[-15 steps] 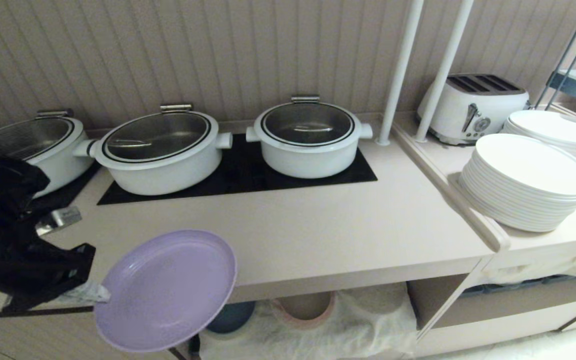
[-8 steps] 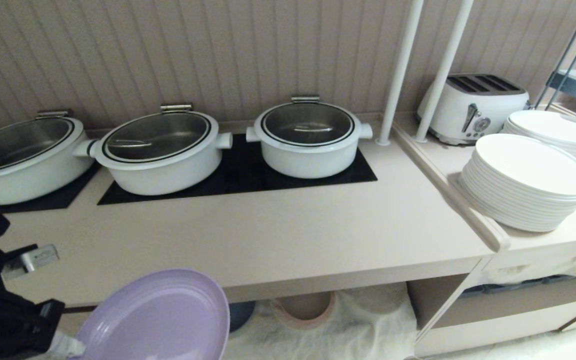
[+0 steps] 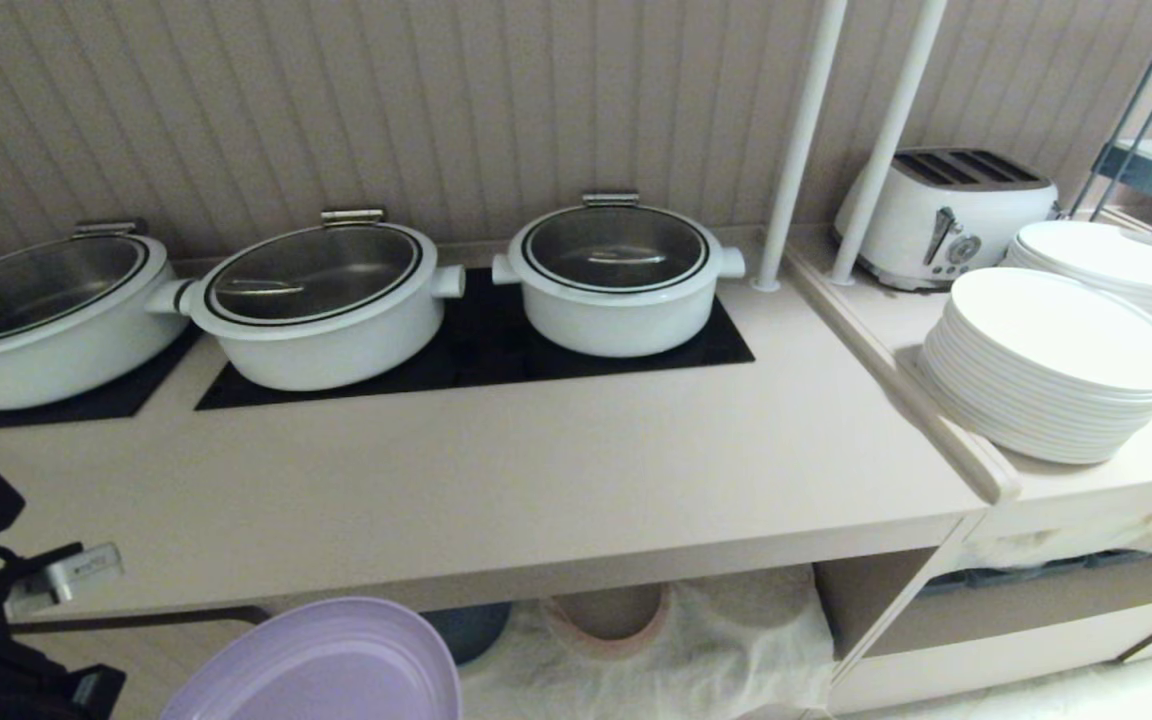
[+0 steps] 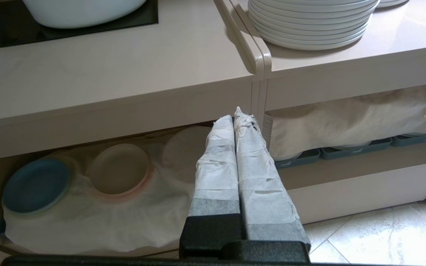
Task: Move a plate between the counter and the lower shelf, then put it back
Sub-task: Put the plate in the cupboard
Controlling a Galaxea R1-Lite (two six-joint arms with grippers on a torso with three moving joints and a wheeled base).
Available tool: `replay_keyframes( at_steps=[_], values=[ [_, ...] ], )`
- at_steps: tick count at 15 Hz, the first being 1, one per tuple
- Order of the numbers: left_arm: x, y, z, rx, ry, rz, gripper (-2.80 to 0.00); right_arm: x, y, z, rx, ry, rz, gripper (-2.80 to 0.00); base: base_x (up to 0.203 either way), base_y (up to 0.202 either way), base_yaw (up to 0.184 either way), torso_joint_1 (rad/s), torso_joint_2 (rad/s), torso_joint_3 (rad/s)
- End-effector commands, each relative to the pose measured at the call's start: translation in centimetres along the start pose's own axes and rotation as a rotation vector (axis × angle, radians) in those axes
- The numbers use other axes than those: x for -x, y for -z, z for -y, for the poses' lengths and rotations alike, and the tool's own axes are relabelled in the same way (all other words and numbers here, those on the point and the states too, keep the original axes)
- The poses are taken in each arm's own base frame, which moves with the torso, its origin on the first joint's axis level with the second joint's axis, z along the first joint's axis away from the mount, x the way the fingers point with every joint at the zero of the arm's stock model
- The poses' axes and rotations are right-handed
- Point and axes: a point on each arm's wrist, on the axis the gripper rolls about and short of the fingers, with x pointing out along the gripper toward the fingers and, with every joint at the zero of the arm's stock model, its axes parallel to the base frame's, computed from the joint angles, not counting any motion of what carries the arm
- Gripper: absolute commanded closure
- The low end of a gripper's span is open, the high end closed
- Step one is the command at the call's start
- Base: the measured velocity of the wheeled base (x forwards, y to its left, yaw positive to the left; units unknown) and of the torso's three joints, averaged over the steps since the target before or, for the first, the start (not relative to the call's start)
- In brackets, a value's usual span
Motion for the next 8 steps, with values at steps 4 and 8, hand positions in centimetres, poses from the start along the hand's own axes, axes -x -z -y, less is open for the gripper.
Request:
replay_keyframes(
  at_steps=[4, 8],
  values=[
    [-0.83, 0.42, -0.25, 0.016, 0.005, -0.054, 0.0, 0.0, 0.0, 0.0, 0.0, -0.002, 0.0, 0.0, 0.0, 0.0, 0.0, 0.0, 0.0, 0.0],
    [-1.26, 0.96, -0.37, 0.027, 0.013, -0.08, 0.0, 0.0, 0.0, 0.0, 0.0, 0.0, 0.0, 0.0, 0.0, 0.0, 0.0, 0.0, 0.0, 0.0]
  ],
)
